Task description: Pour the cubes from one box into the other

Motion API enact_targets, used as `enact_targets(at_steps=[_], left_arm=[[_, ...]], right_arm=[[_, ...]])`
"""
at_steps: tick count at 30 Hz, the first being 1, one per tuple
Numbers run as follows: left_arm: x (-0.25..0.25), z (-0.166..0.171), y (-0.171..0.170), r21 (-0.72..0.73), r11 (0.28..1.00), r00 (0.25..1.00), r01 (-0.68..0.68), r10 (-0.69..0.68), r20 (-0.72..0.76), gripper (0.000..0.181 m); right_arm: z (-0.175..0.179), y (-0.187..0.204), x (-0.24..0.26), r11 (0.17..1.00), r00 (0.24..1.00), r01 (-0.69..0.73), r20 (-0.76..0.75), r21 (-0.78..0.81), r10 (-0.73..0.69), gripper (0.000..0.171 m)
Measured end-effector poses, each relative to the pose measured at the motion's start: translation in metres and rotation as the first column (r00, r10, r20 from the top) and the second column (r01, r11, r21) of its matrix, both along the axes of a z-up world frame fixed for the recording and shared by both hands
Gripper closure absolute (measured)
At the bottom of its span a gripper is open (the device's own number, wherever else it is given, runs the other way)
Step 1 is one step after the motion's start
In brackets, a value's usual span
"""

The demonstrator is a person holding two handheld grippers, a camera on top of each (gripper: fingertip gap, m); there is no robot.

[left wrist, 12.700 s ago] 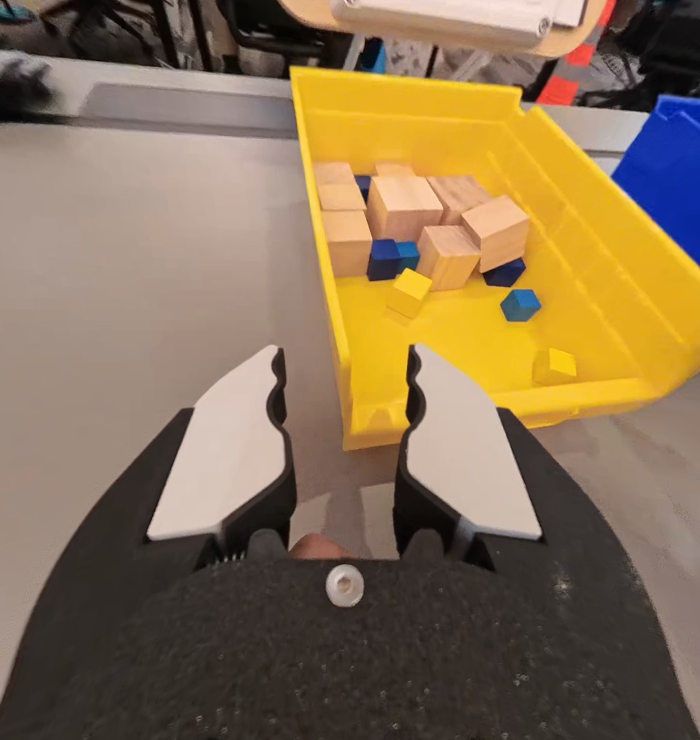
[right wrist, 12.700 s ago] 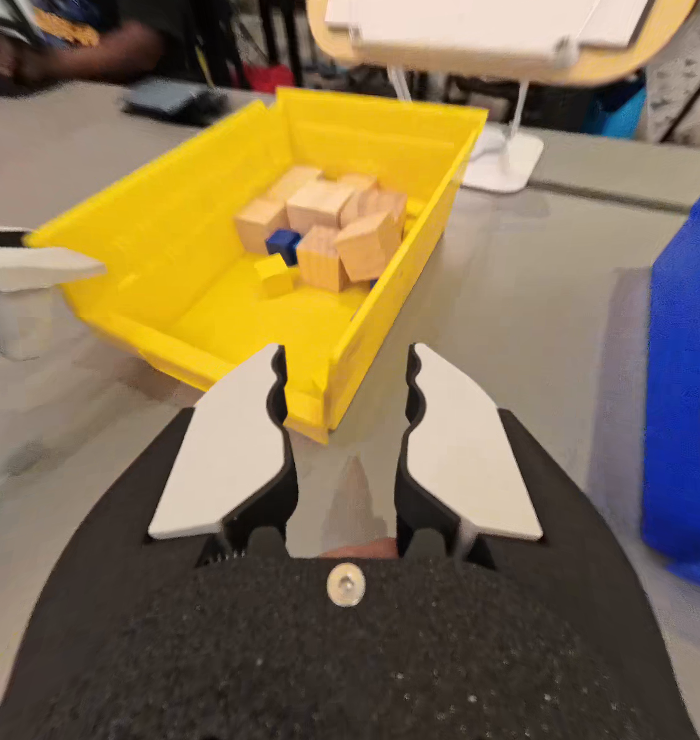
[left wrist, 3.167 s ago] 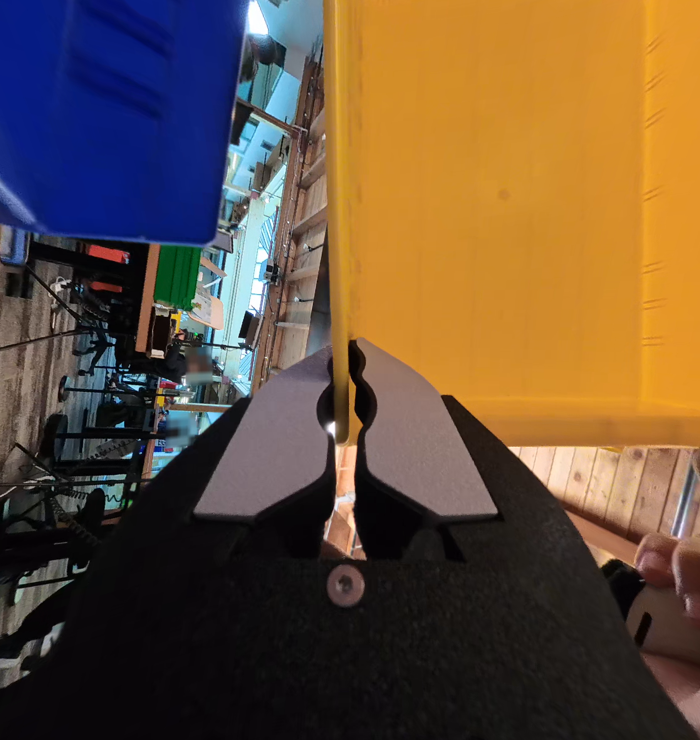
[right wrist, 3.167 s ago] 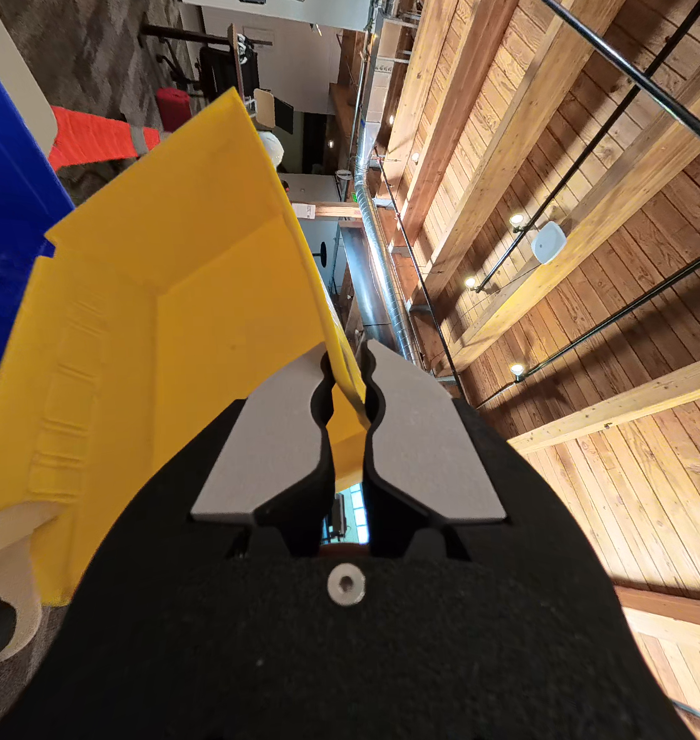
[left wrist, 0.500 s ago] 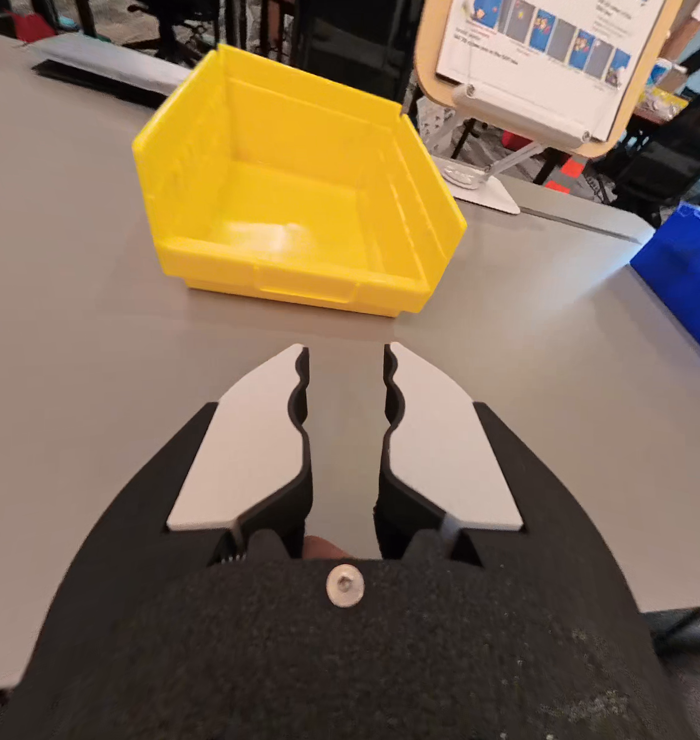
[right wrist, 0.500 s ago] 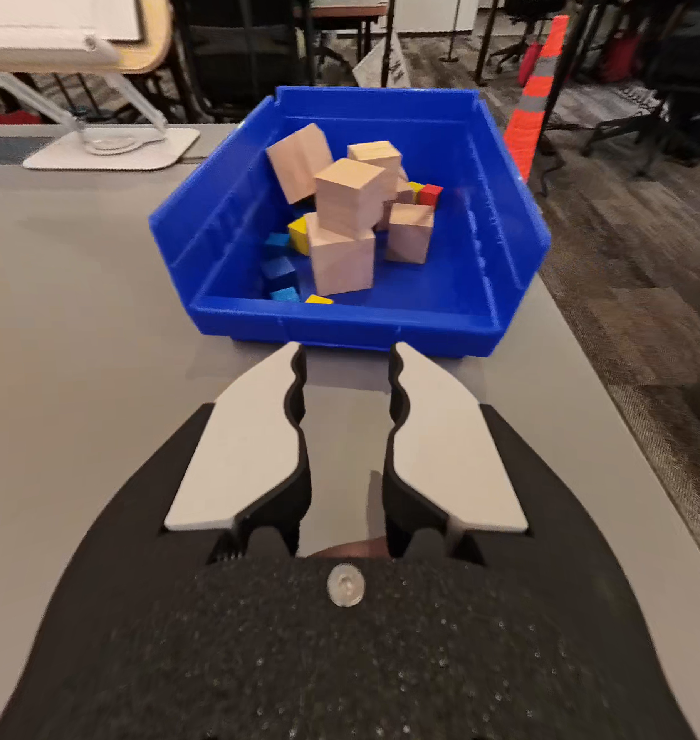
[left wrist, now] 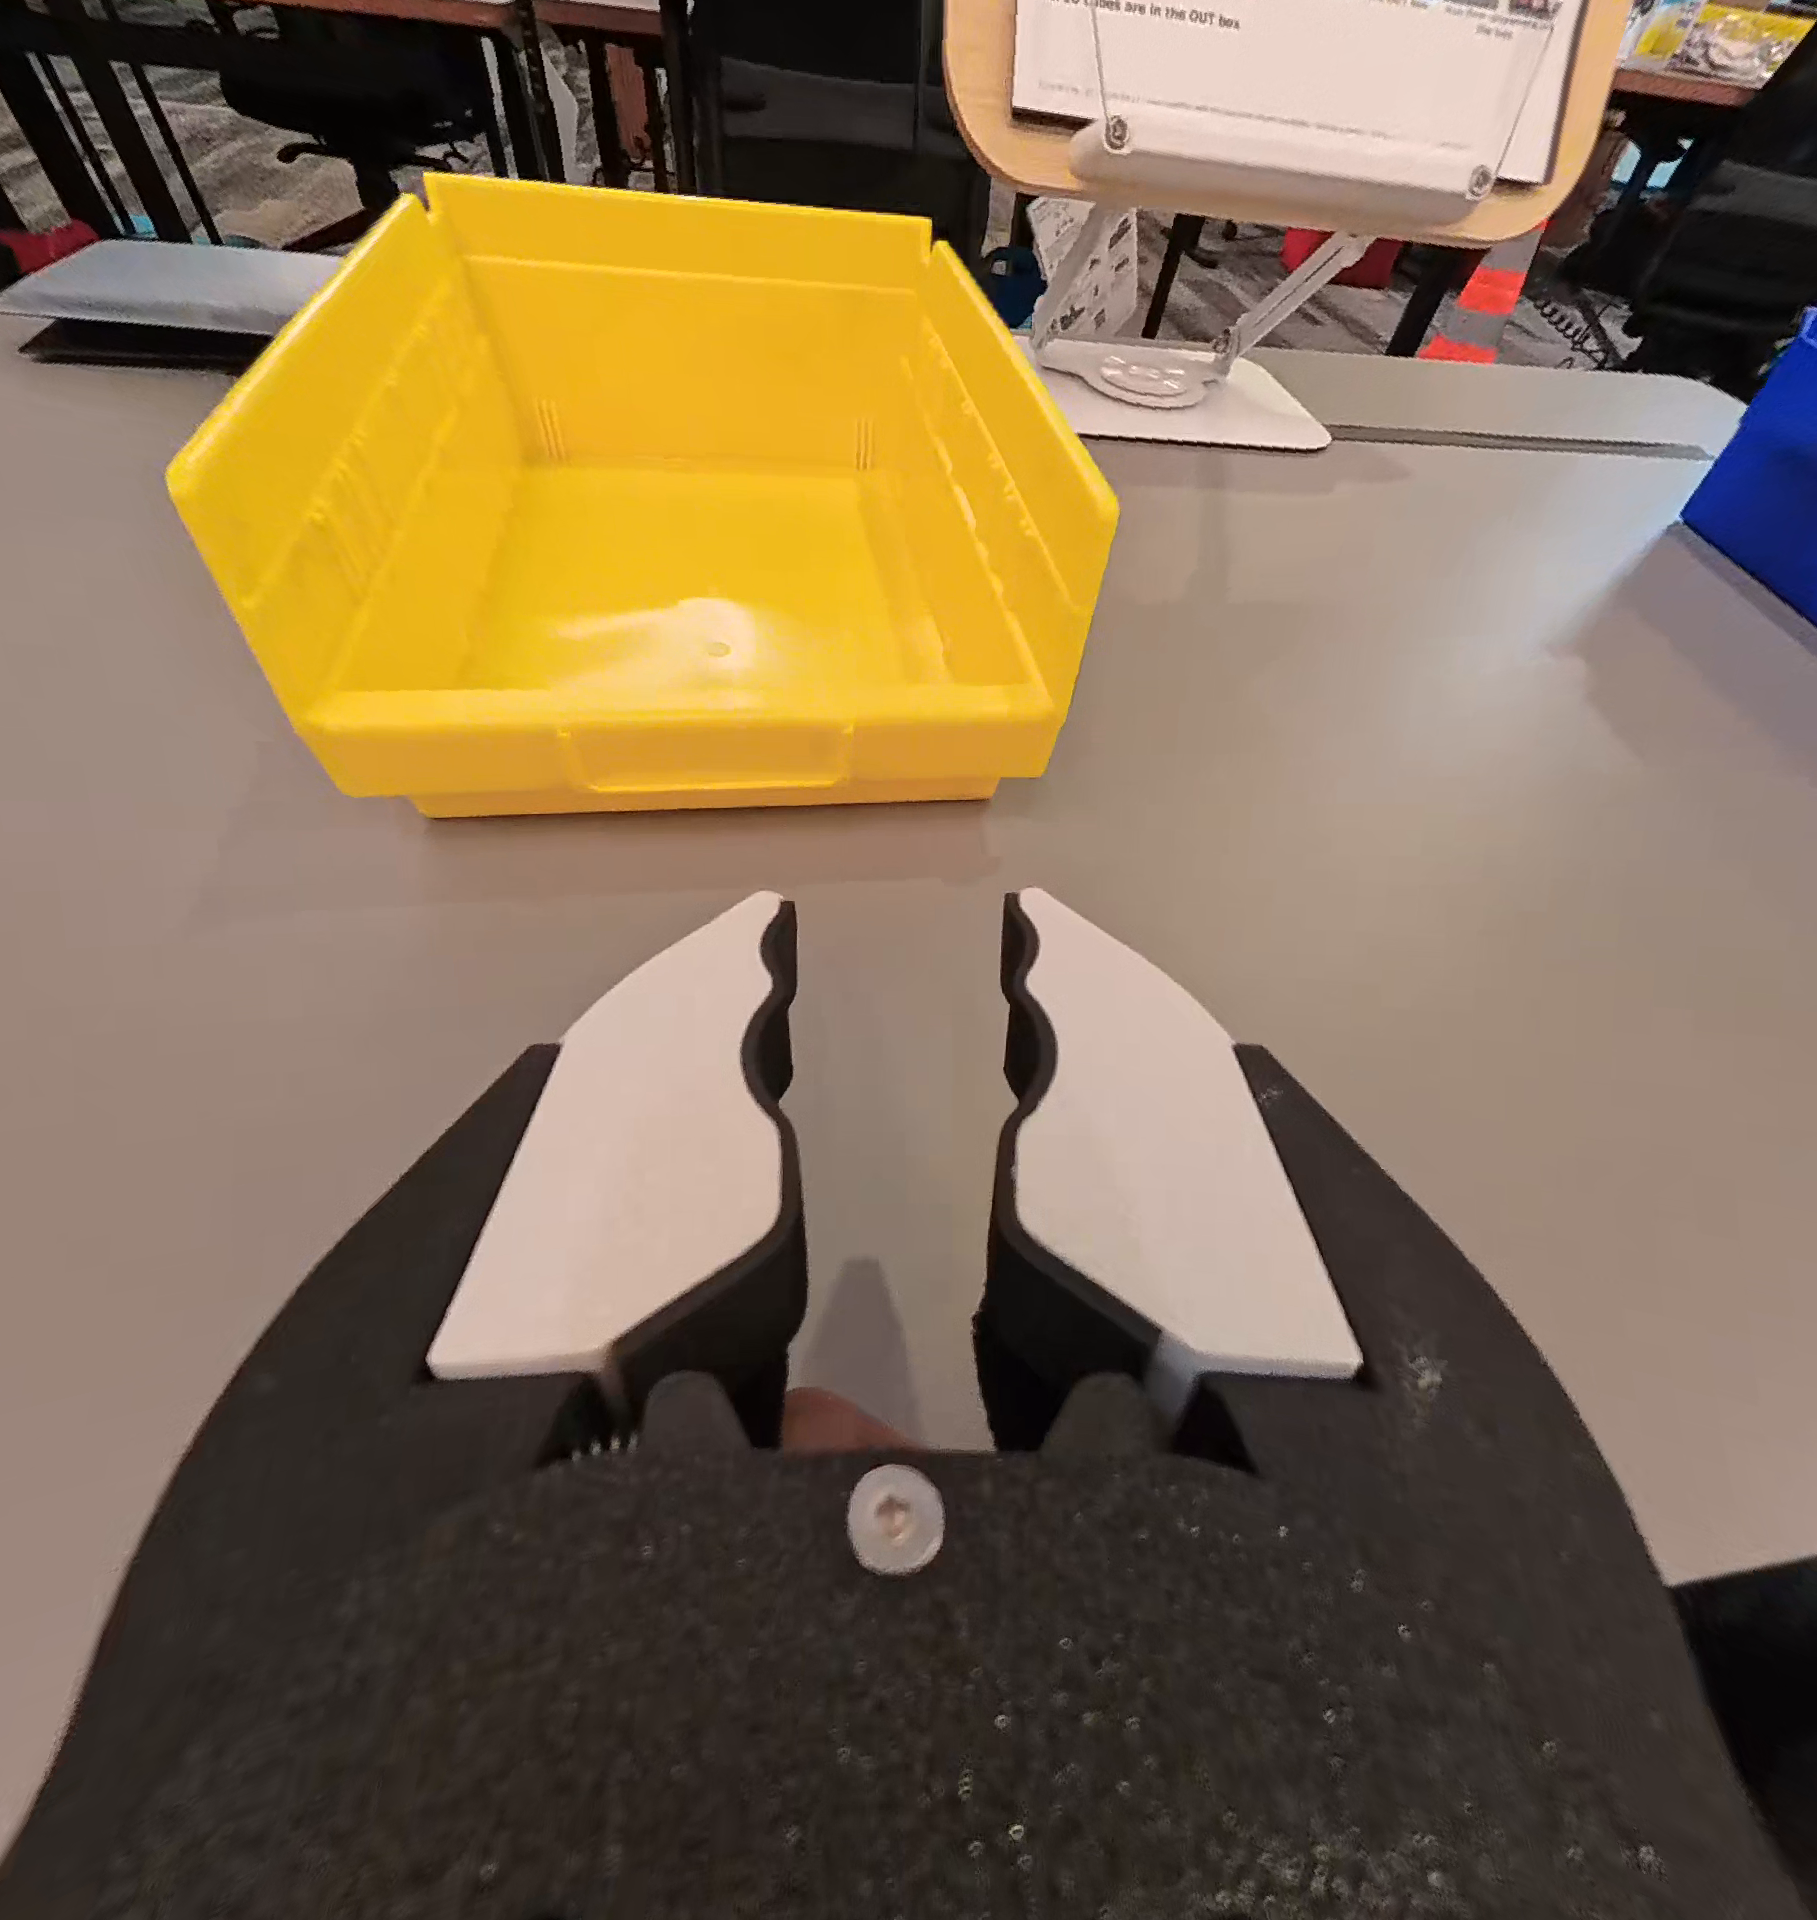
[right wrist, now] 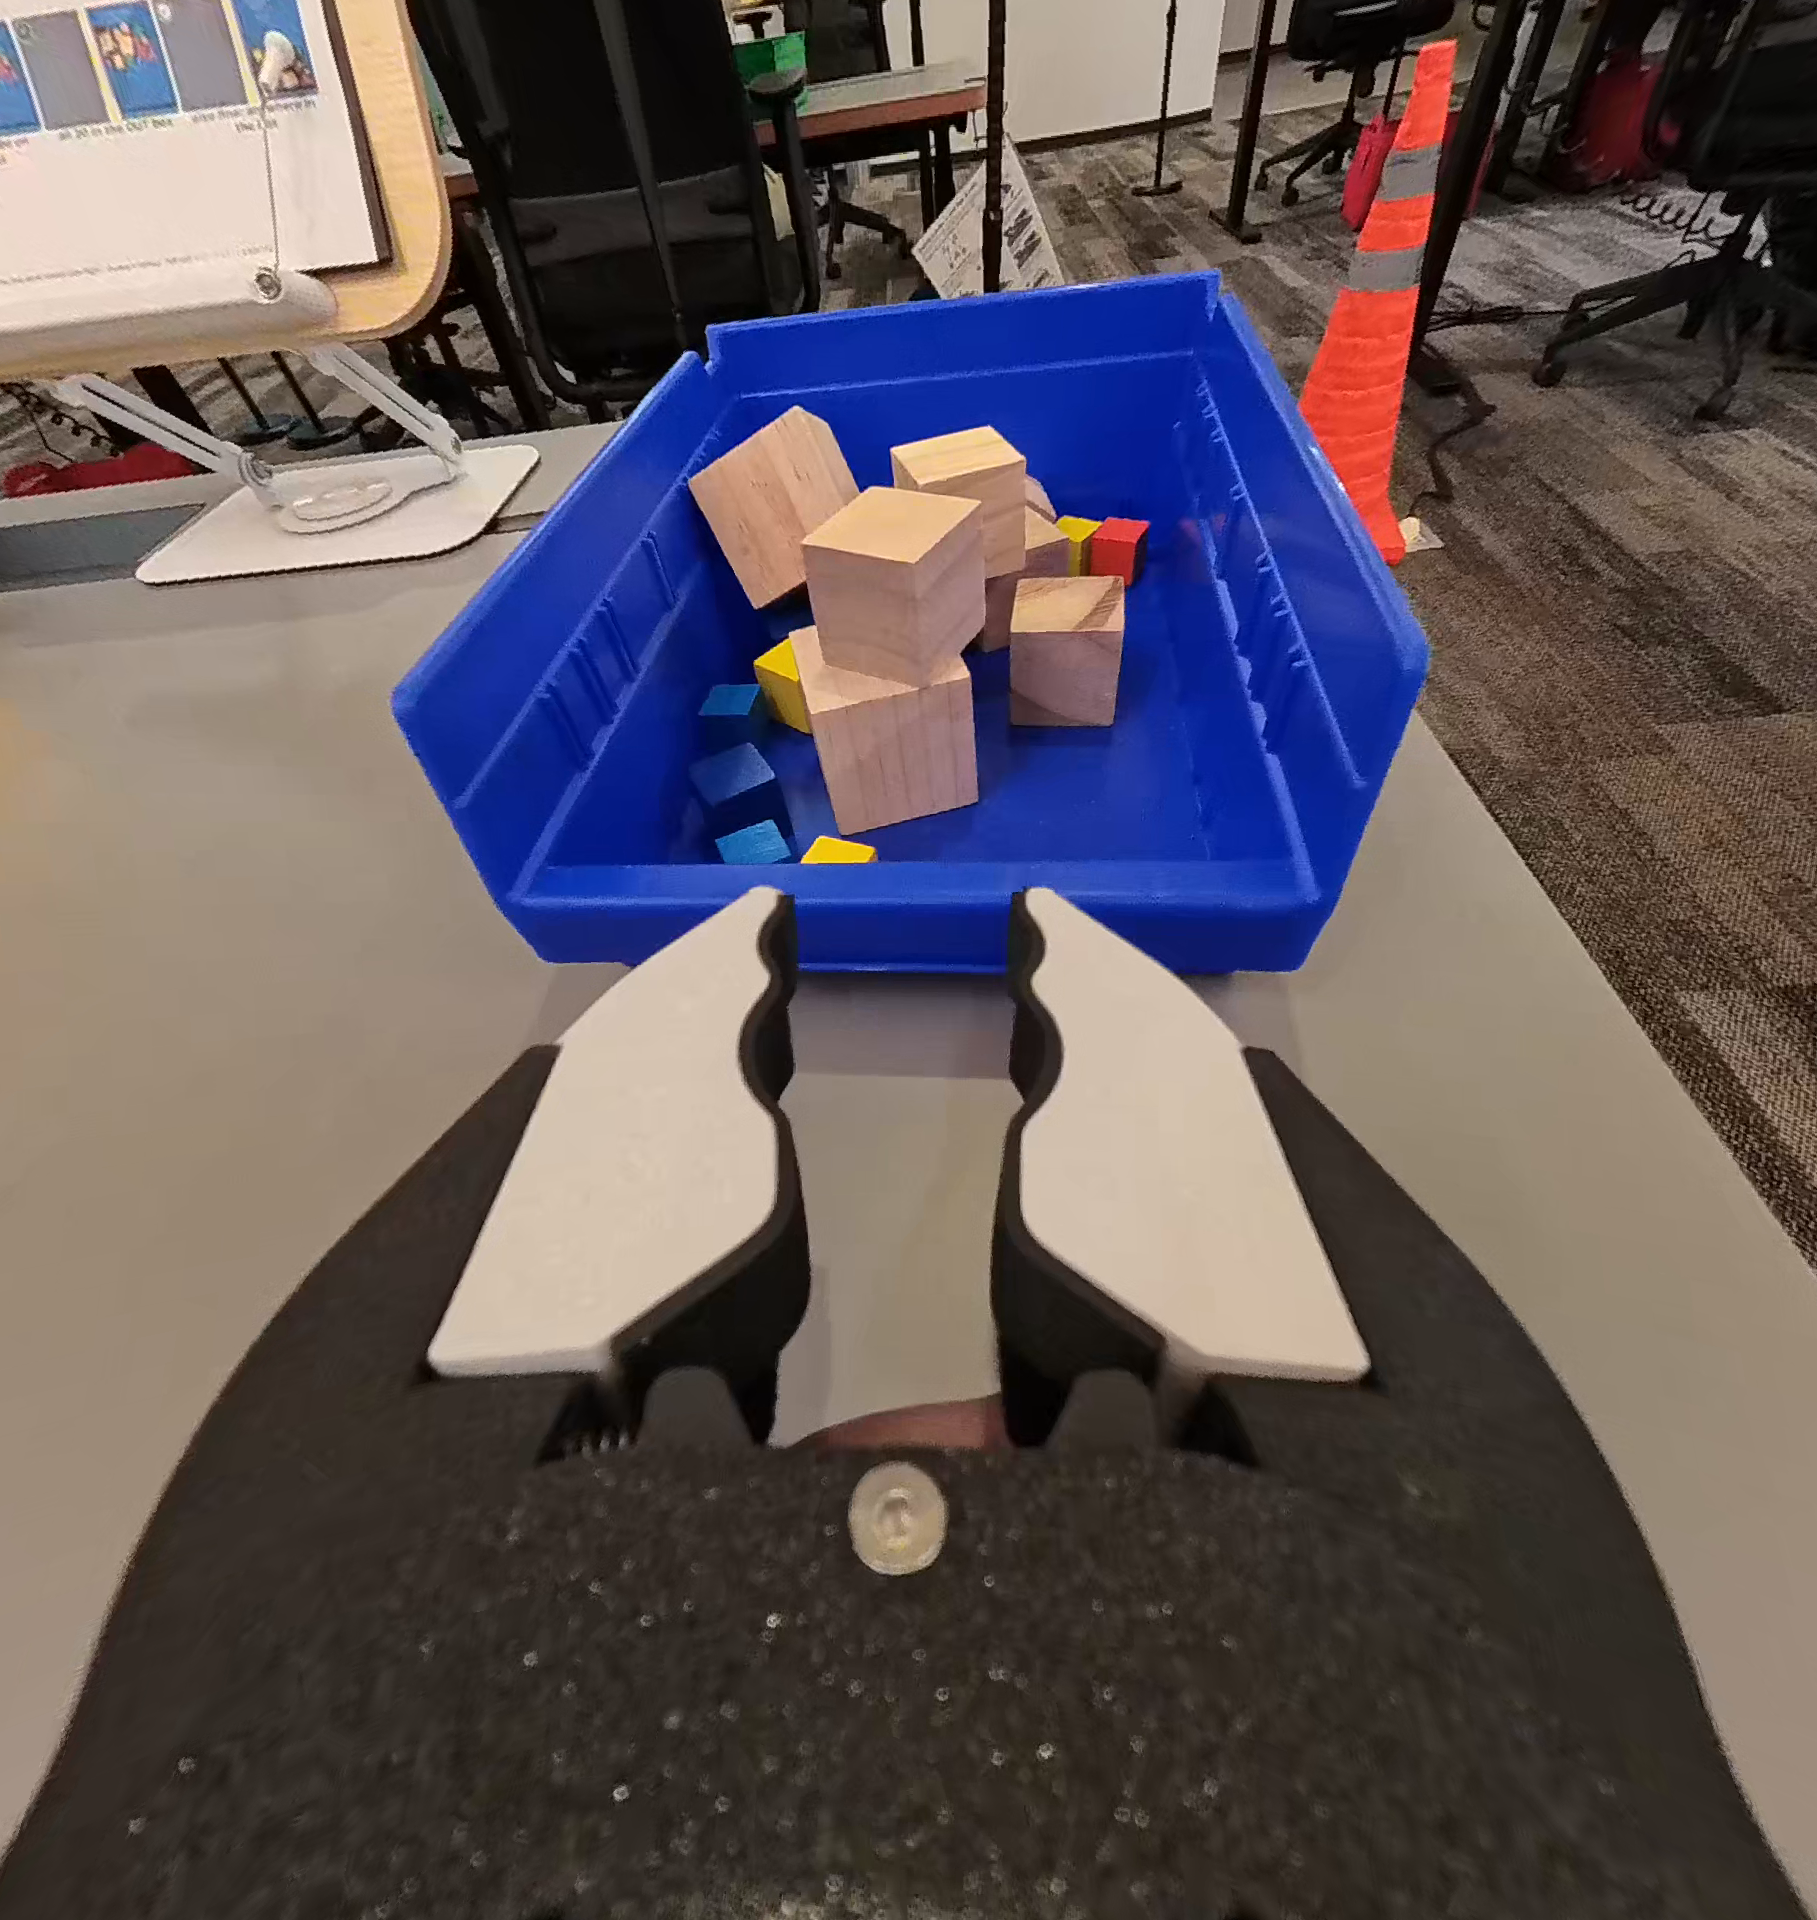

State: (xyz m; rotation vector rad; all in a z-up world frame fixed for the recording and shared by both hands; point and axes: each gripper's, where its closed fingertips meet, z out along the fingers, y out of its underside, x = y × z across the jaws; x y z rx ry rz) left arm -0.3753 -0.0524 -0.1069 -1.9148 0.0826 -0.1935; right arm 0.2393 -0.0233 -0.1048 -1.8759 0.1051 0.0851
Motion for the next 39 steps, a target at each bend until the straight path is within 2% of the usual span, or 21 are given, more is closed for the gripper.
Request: enact_targets(at_steps=[5, 18, 22, 24, 27, 29, 31, 35, 39], left_arm=[[0.001, -0.004, 0.006, -0.021, 1.000, 0.999, 0.010, -0.009, 0.040, 0.144], [0.002, -0.006, 0.004, -0.030, 1.000, 1.000, 0.007, -0.007, 0.017, 0.144], [0.013, -0.007, 0.001, -0.030, 0.999, 0.996, 0.024, -0.027, -0.082, 0.143], [0.049, -0.009, -0.006, -0.060, 0.992, 0.985, 0.113, -0.119, -0.121, 0.141], [0.153, 0.001, -0.015, -0.070, 0.941, 0.938, 0.331, -0.336, -0.082, 0.140], [0.233, 0.013, -0.015, -0.051, 0.889, 0.882, 0.455, -0.458, -0.110, 0.134], [0.312, 0.021, -0.005, -0.054, 0.849, 0.839, 0.526, -0.528, -0.133, 0.130], [0.447, 0.018, 0.038, -0.096, 0.801, 0.796, 0.590, -0.598, -0.099, 0.127], [0.519, -0.010, 0.094, -0.172, 0.833, 0.829, 0.526, -0.548, -0.115, 0.124]], right_arm=[[-0.001, 0.003, 0.003, 1.000, 1.000, 0.006, -0.005, -0.002, -0.006, 0.133], [0.000, 0.003, 0.000, 1.000, 1.000, -0.001, 0.014, 0.000, 0.001, 0.133], [-0.003, 0.003, 0.005, 1.000, 0.999, 0.026, 0.029, 0.014, -0.026, 0.133], [-0.008, 0.000, 0.030, 0.990, 0.988, 0.140, 0.067, -0.006, -0.139, 0.133], [0.008, 0.002, 0.061, 0.968, 0.965, 0.246, 0.081, 0.051, -0.249, 0.133], [0.013, 0.013, 0.072, 0.965, 0.960, 0.252, 0.105, 0.066, -0.258, 0.133], [0.003, 0.025, 0.077, 0.974, 0.966, 0.227, 0.128, 0.012, -0.226, 0.133], [-0.004, 0.036, 0.098, 0.964, 0.958, 0.265, 0.116, -0.006, -0.262, 0.132], [-0.015, 0.049, 0.105, 0.976, 0.977, 0.212, 0.026, -0.043, -0.211, 0.128]])
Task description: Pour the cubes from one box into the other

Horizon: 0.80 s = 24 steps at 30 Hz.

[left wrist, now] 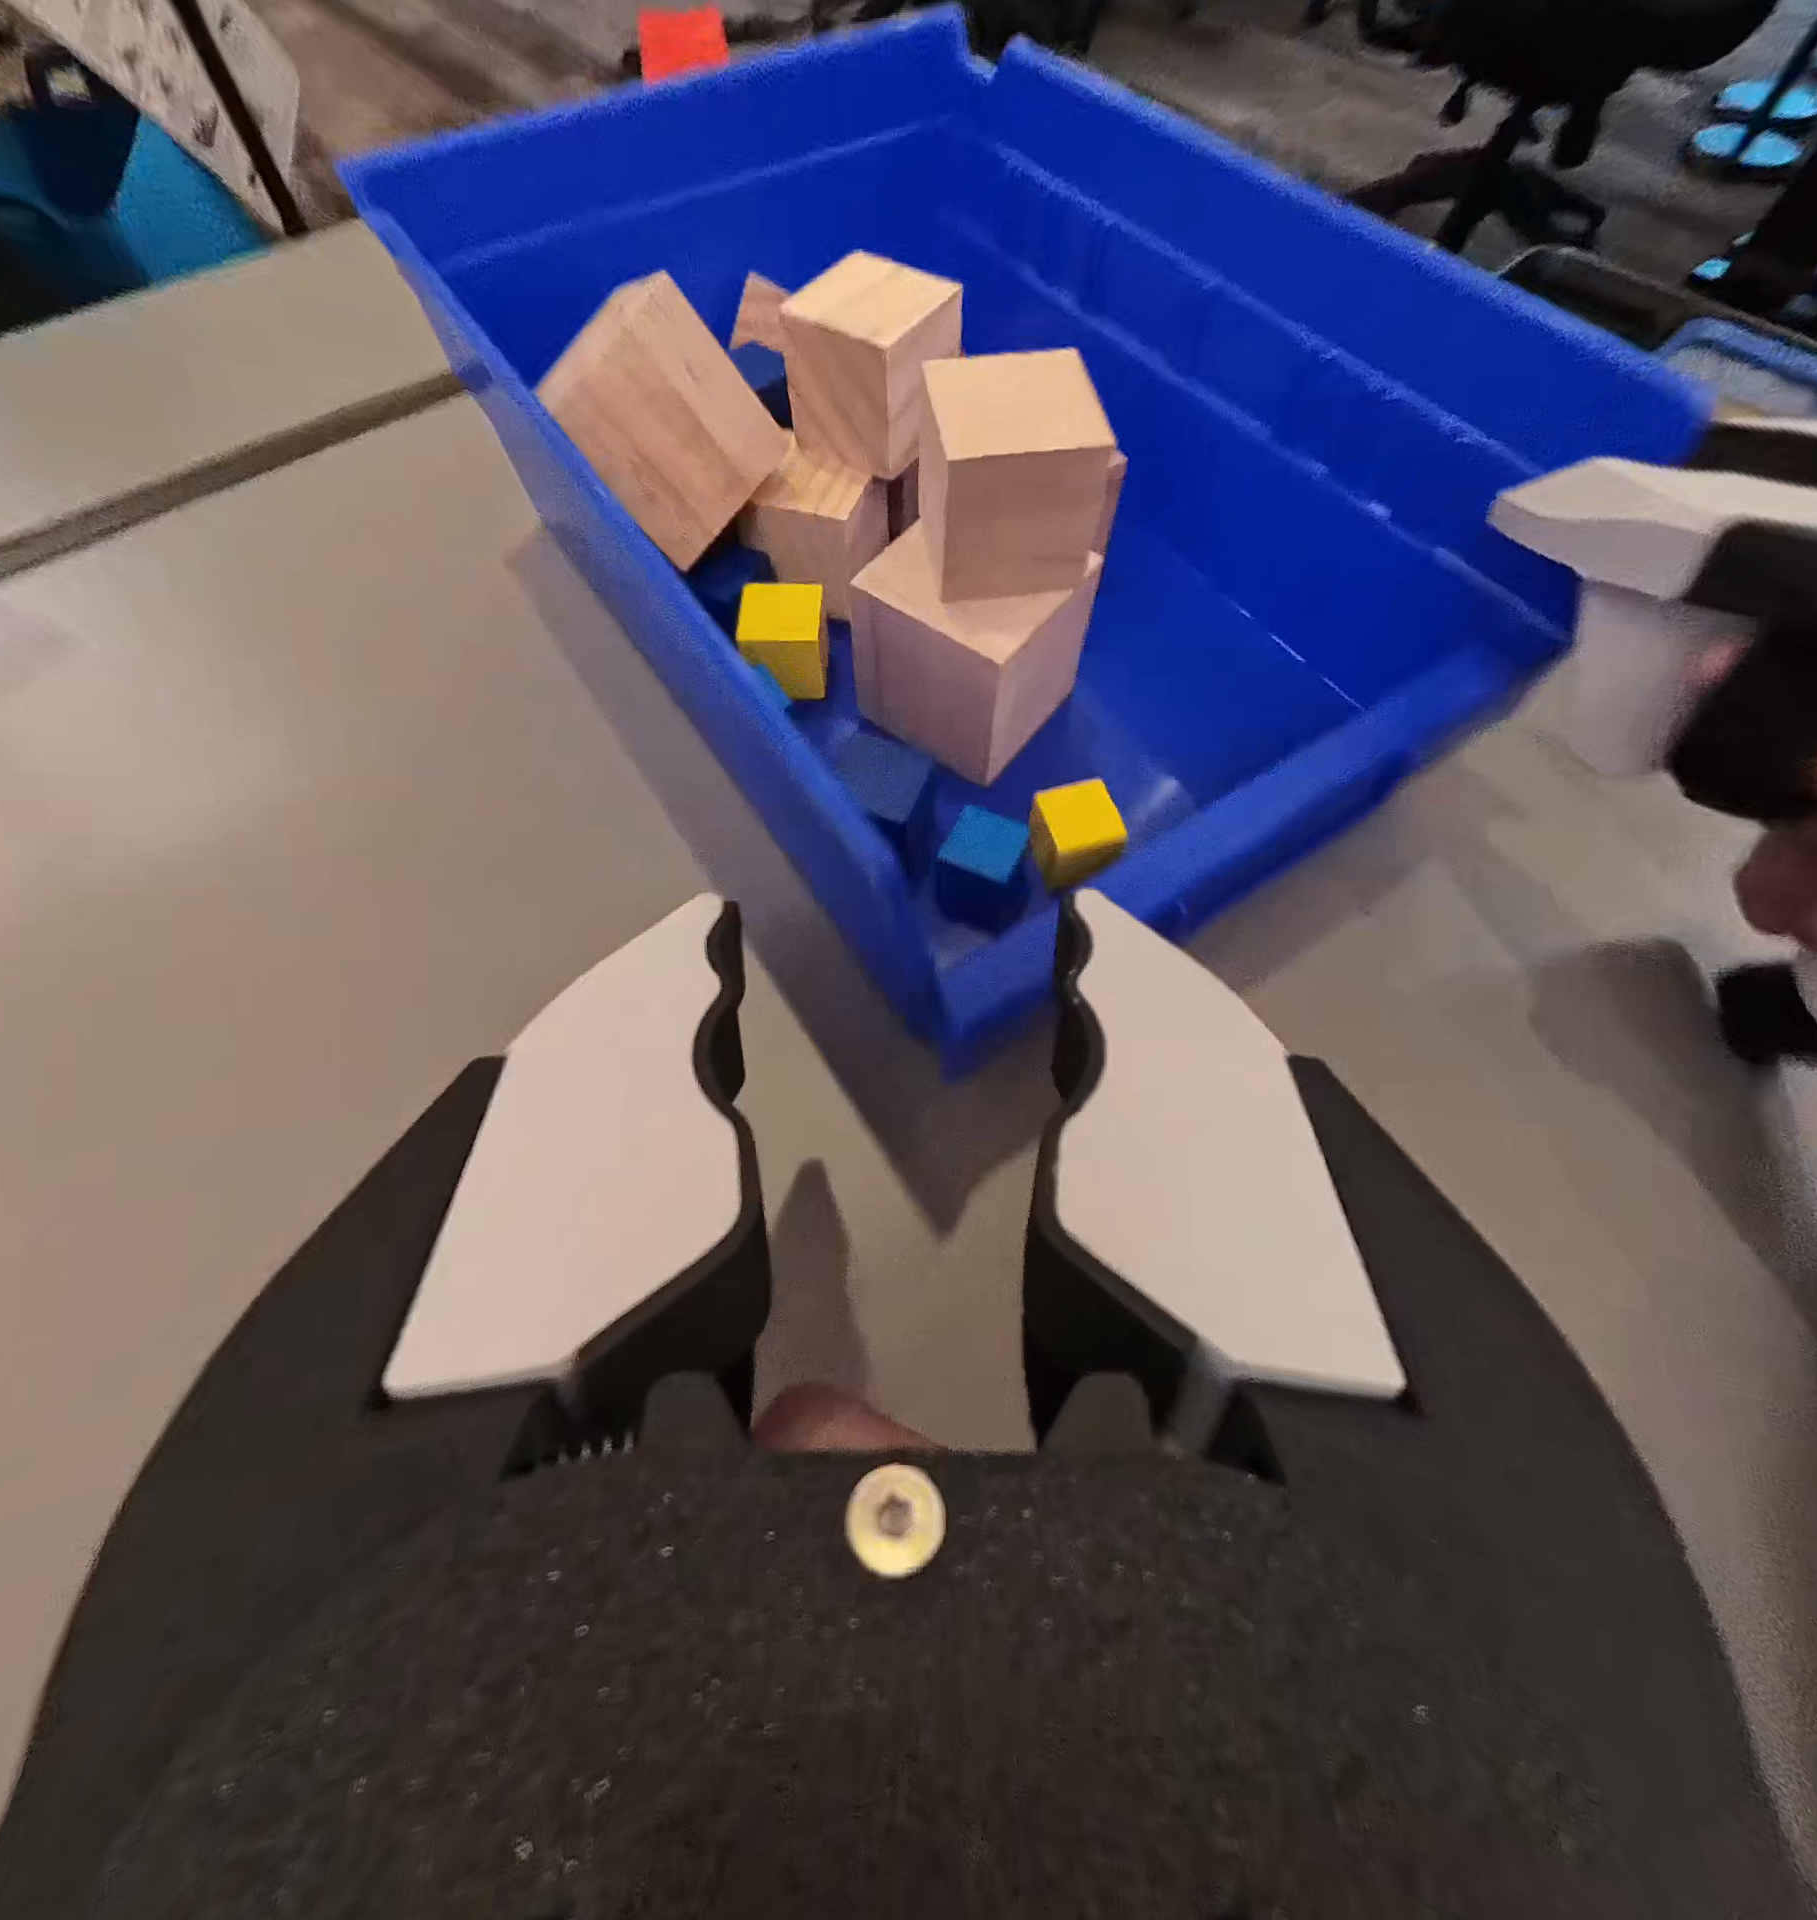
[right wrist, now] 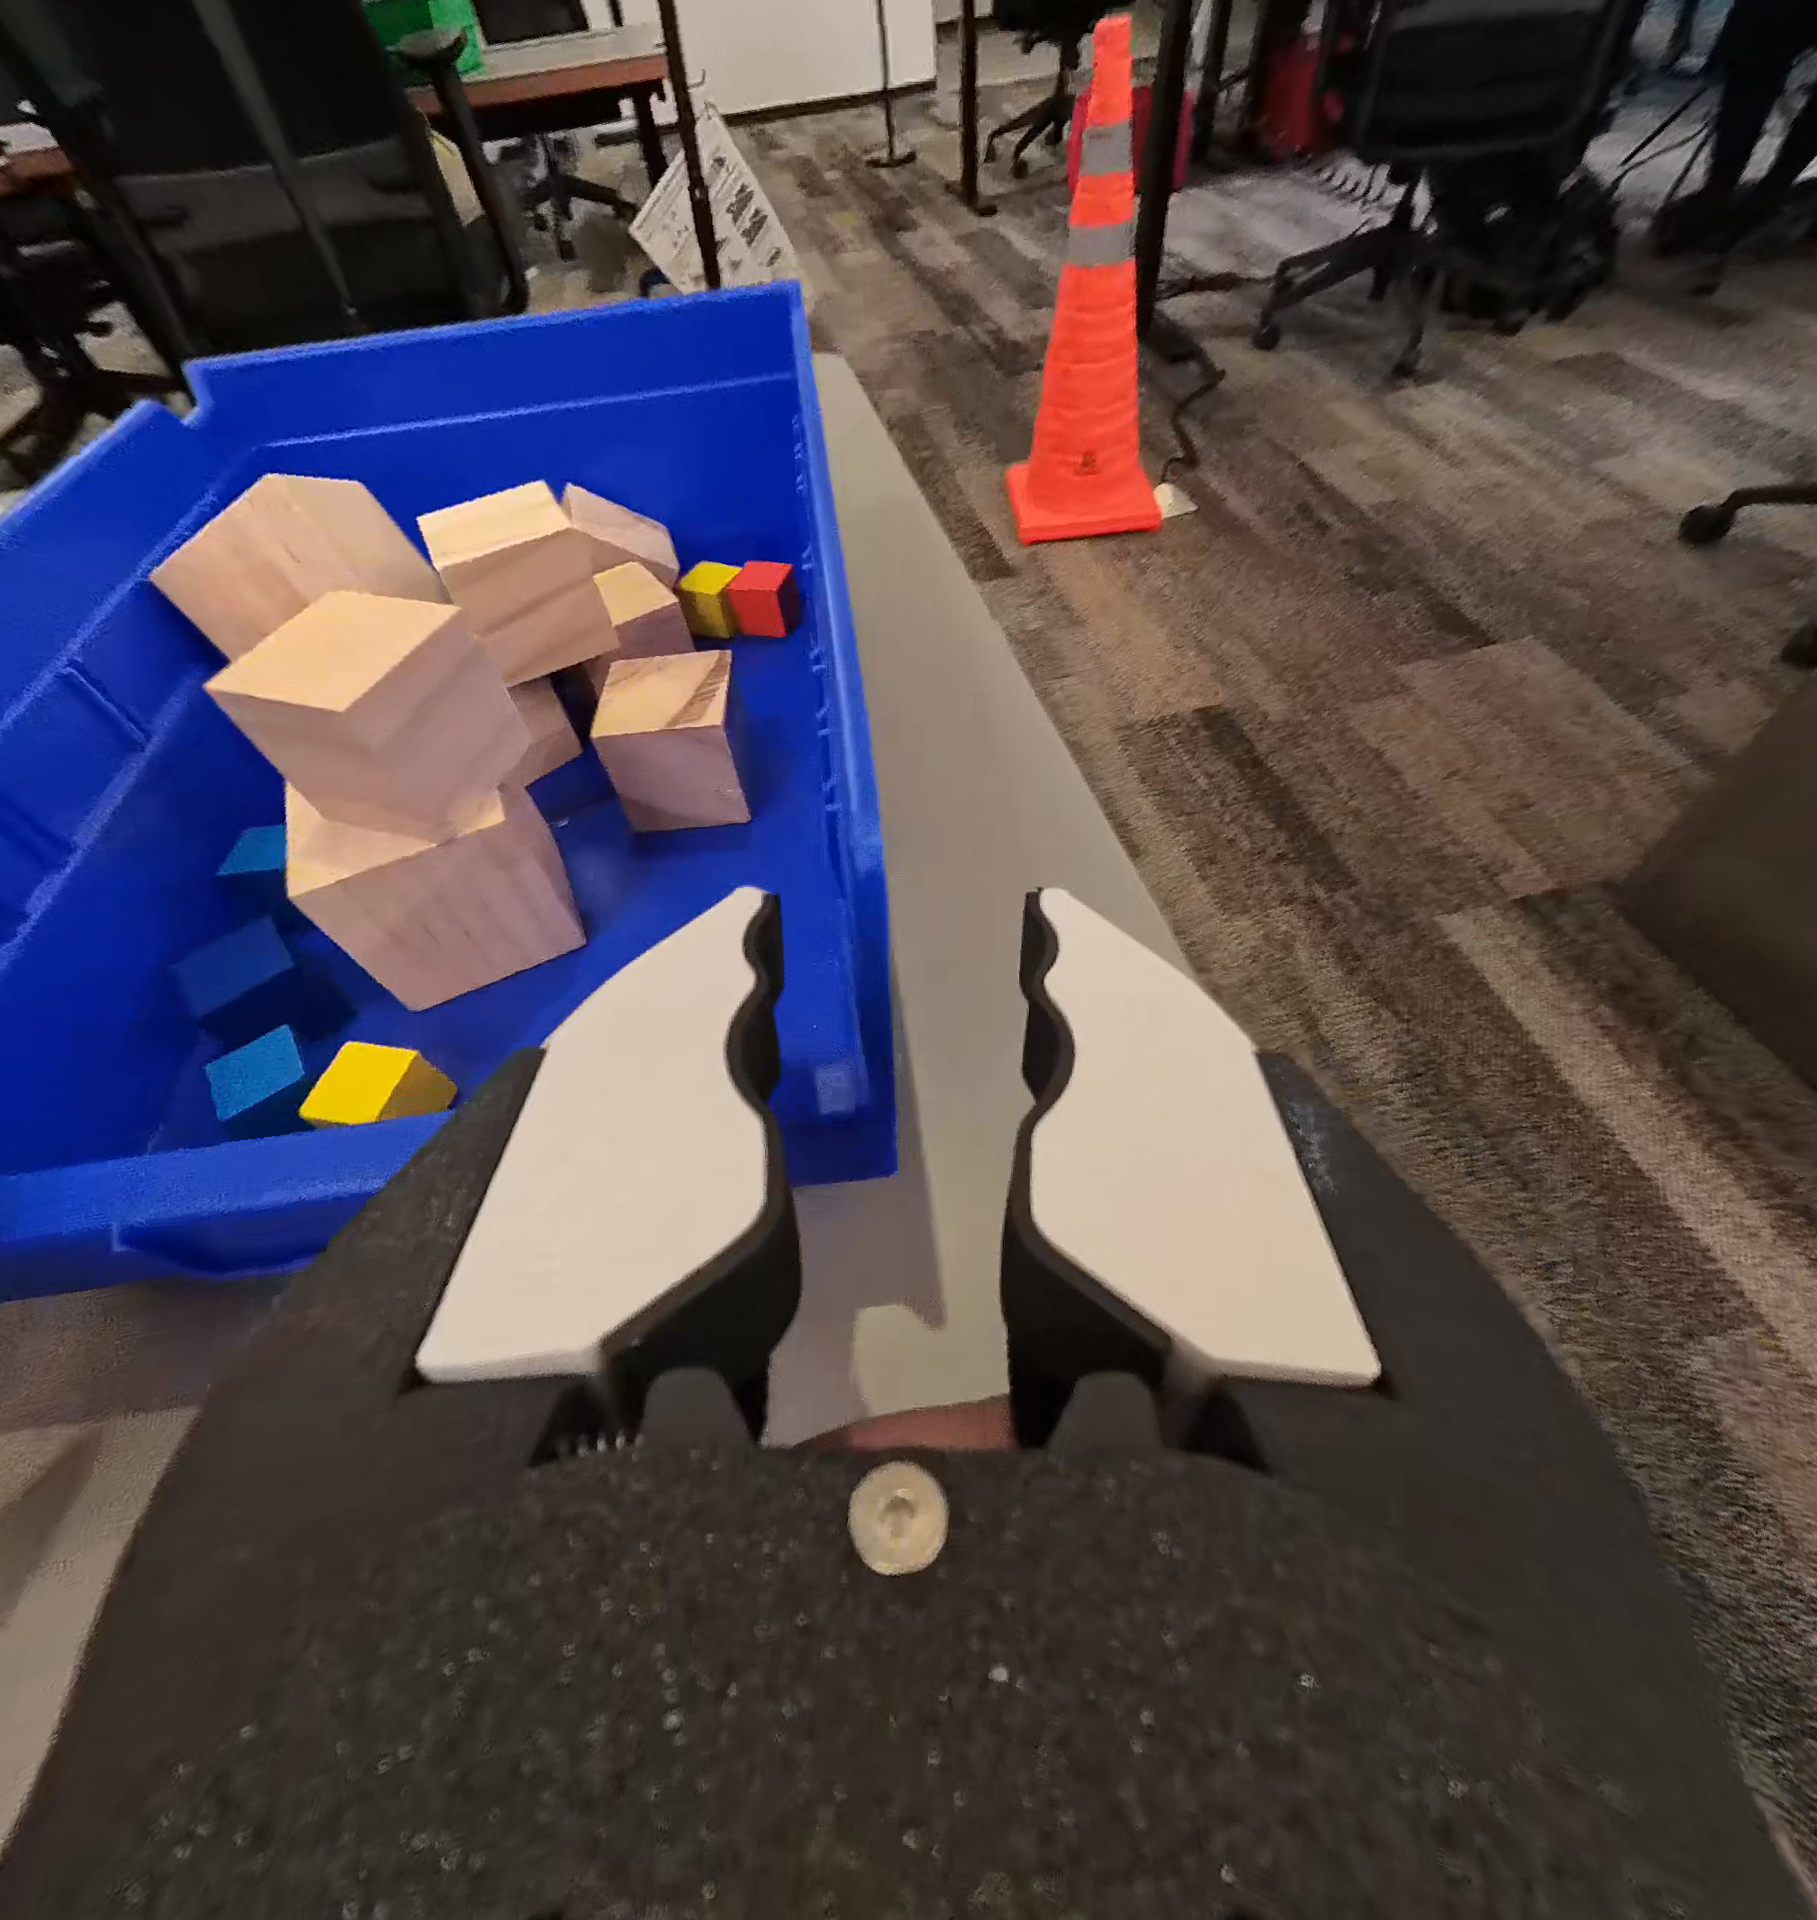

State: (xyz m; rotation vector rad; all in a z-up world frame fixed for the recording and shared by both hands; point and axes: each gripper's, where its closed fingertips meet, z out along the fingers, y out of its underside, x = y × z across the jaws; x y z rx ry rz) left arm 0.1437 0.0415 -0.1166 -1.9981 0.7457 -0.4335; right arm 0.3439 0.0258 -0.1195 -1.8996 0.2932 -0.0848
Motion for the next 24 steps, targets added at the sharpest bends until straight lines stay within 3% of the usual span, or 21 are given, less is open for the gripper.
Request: enact_targets(at_steps=[4, 7, 9, 13, 17, 24], left_arm=[[0.020, -0.014, 0.030, -0.050, 0.993, 0.993, -0.107, 0.109, 0.044, 0.137], [0.014, -0.012, 0.039, -0.026, 0.988, 0.988, -0.153, 0.153, 0.003, 0.163], [0.006, -0.010, 0.041, 0.021, 0.979, 0.975, -0.202, 0.203, -0.088, 0.171], [-0.015, 0.013, 0.034, 0.081, 0.971, 0.971, -0.225, 0.230, -0.062, 0.173], [-0.080, 0.037, 0.031, 0.094, 0.955, 0.960, -0.281, 0.282, 0.008, 0.173], [-0.267, 0.064, 0.029, 0.115, 0.896, 0.903, -0.430, 0.425, 0.064, 0.177]], right_arm=[[-0.018, 0.009, -0.006, 0.996, 0.999, -0.039, -0.030, -0.085, 0.037, 0.135], [-0.017, 0.010, -0.001, 0.995, 0.999, 0.034, 0.013, -0.089, -0.033, 0.165], [-0.016, 0.012, -0.005, 0.995, 0.999, 0.033, 0.043, -0.090, -0.029, 0.165], [-0.004, 0.014, -0.026, 0.999, 0.998, 0.007, -0.067, -0.042, -0.010, 0.167], [0.036, 0.015, -0.090, 0.997, 0.998, -0.069, 0.015, 0.047, 0.068, 0.169], [0.067, 0.023, -0.278, 0.969, 0.974, -0.213, 0.109, 0.126, 0.200, 0.170]])
